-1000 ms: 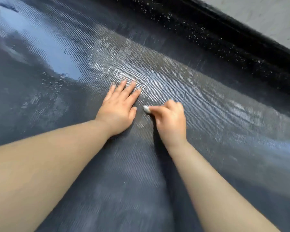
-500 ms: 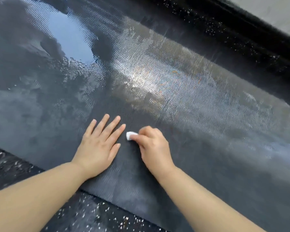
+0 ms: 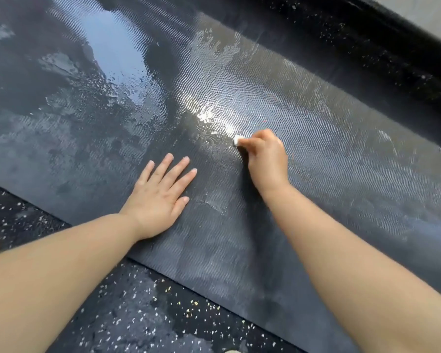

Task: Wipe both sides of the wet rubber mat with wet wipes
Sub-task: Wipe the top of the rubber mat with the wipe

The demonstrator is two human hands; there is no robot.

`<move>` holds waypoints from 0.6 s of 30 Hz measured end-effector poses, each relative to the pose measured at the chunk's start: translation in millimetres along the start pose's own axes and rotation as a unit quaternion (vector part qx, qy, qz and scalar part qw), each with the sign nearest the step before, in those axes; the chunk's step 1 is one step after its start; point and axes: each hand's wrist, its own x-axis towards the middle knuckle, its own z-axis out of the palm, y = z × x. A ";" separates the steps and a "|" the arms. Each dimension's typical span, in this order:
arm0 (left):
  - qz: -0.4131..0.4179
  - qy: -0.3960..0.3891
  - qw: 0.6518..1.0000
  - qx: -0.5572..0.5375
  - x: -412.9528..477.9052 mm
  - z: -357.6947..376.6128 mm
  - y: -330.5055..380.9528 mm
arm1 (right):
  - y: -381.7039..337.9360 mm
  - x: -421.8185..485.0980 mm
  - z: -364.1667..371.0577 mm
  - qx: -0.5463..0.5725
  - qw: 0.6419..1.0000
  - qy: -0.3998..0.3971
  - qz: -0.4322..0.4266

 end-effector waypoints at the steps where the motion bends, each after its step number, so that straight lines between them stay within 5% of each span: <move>1: 0.000 0.005 1.000 -0.006 0.4 0.3 0.5 | -7.9 -27.3 0.9 -0.001 0.999 -0.005 -0.033; 8: -0.020 -0.003 1.000 -0.013 0.2 -2.8 5.5 | -48.7 -166.9 -3.5 0.108 0.956 -0.197 -0.191; 14: -0.076 -0.013 0.995 -0.056 -10.3 -5.0 27.7 | 5.0 -39.2 -18.7 0.061 0.998 -0.020 0.009; 18: -0.070 -0.010 0.996 -0.055 -24.1 -0.3 26.6 | 24.6 -10.7 -15.4 0.010 0.999 -0.020 0.046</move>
